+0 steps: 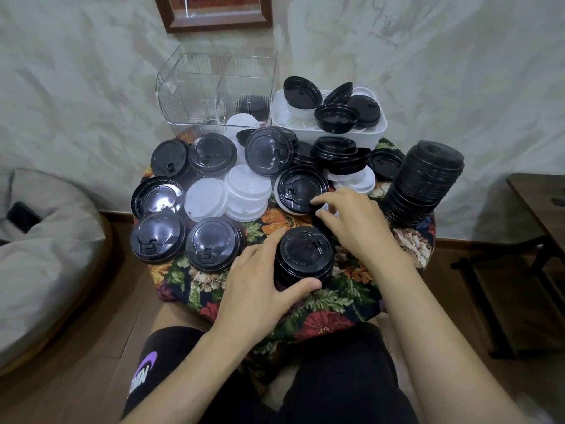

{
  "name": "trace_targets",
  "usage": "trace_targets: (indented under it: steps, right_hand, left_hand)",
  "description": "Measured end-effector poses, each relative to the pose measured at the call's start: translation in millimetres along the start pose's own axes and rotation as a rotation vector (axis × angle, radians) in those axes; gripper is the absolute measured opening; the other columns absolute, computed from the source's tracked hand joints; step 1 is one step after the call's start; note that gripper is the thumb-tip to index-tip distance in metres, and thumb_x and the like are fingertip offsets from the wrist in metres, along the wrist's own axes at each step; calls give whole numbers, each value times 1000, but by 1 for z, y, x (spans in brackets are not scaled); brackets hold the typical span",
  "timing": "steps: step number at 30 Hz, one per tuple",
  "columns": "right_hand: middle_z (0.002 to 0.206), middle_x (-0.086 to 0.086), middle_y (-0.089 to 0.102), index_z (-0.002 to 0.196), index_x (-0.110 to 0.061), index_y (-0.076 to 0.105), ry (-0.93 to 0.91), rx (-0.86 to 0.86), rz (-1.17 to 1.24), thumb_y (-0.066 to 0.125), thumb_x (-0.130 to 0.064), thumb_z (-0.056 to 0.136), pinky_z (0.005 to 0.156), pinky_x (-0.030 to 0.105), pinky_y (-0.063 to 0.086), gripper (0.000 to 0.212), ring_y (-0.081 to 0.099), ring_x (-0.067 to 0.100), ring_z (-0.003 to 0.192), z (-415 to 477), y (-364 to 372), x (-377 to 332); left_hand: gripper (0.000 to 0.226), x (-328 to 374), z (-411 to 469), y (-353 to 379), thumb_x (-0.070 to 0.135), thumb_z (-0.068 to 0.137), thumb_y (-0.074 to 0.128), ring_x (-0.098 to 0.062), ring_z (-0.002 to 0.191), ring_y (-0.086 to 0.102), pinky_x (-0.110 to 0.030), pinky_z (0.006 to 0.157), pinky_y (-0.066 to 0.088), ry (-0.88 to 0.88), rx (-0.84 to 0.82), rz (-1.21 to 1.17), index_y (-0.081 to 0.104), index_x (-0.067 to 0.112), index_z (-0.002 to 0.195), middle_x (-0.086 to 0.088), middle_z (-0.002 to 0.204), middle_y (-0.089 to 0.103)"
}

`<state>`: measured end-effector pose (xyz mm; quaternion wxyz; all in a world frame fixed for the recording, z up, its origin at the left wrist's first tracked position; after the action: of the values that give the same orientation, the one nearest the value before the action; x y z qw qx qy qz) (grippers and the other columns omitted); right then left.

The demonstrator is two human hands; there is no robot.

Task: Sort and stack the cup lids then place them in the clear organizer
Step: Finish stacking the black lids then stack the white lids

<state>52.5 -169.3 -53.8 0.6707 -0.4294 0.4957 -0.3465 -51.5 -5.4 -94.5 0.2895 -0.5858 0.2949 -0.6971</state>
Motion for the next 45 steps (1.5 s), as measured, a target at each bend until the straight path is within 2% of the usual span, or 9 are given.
trace_targets:
  steps: [7, 10, 13, 20, 26, 35, 39, 42, 45]
  right_hand:
    - [119, -14, 57, 105, -27, 76, -46, 192, 299, 63, -30, 103, 78, 31, 45, 13, 60, 9, 96, -12, -20, -2]
    - [98, -20, 69, 103, -26, 71, 61, 237, 653, 62, -23, 104, 73, 33, 54, 10, 67, 10, 86, -25, -27, 11]
    - [81, -10, 69, 104, -16, 68, 178, 239, 1067, 58, -11, 105, 61, 28, 55, 10, 69, 14, 77, -41, -26, 20]
    - [98, 6, 74, 112, -9, 66, 345, 106, 1464, 51, -4, 107, 71, 26, 60, 17, 71, 17, 78, -57, 2, 21]
    - [96, 12, 74, 113, -16, 66, 365, 182, 1151, 73, -11, 96, 62, 26, 57, 19, 69, 16, 70, -55, 2, 40]
    - [80, -5, 77, 115, -22, 73, 354, 242, 865, 67, -27, 102, 50, 27, 50, 15, 66, 9, 63, -54, -4, 57]
    - [73, -11, 69, 107, -42, 73, 323, 203, 660, 63, -39, 102, 70, 41, 54, 11, 61, 5, 69, -53, -7, 56]
    - [102, -7, 66, 143, -24, 62, 340, 206, 431, 62, -39, 102, 85, 42, 50, 43, 61, 14, 88, -52, -12, 57]
    - [138, -7, 54, 150, -30, 53, 274, 189, 331, 62, -32, 102, 92, 37, 46, 49, 58, 15, 104, -49, -13, 49]
  left_hand:
    - [94, 0, -1, 0, 90, 73, 56, -7, 132, 43, -35, 106, 41, -6, 6, -6, 25, 48, 151, 23, 139, 50]
    - [97, -1, 0, 1, 93, 72, 52, -6, 132, 42, -36, 106, 41, -11, -2, -8, 25, 47, 152, 21, 141, 52]
    - [97, -2, 0, 2, 96, 71, 49, -7, 131, 43, -38, 106, 42, -15, -13, -18, 25, 48, 152, 21, 142, 52]
    - [96, -3, 0, 2, 97, 72, 49, -9, 128, 46, -42, 106, 43, -13, -7, -16, 28, 47, 151, 21, 140, 54]
    - [97, -4, -1, 3, 97, 72, 48, -9, 132, 45, -44, 107, 43, -20, -16, -6, 26, 46, 152, 20, 143, 53]
    - [99, -3, 0, 3, 98, 71, 45, -9, 131, 45, -45, 108, 44, -29, -25, -22, 27, 46, 153, 20, 142, 54]
    - [96, -3, -1, 2, 97, 72, 47, -9, 131, 45, -45, 107, 44, -28, -23, -27, 25, 49, 151, 20, 141, 54]
    - [92, -1, -1, 1, 94, 73, 51, -9, 129, 45, -43, 106, 43, -19, -18, -38, 27, 50, 150, 23, 139, 53]
    - [91, -1, -1, 1, 92, 74, 54, -8, 128, 46, -42, 106, 43, -14, -14, -38, 29, 48, 150, 23, 139, 54]
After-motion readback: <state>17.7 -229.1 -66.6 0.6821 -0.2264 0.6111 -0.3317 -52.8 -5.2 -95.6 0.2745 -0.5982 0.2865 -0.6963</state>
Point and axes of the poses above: each hand's wrist, its own z-axis towards the middle knuckle, its own y-axis out of the palm, x = y × z, the point moved 10 cm from there along z, towards the middle knuckle
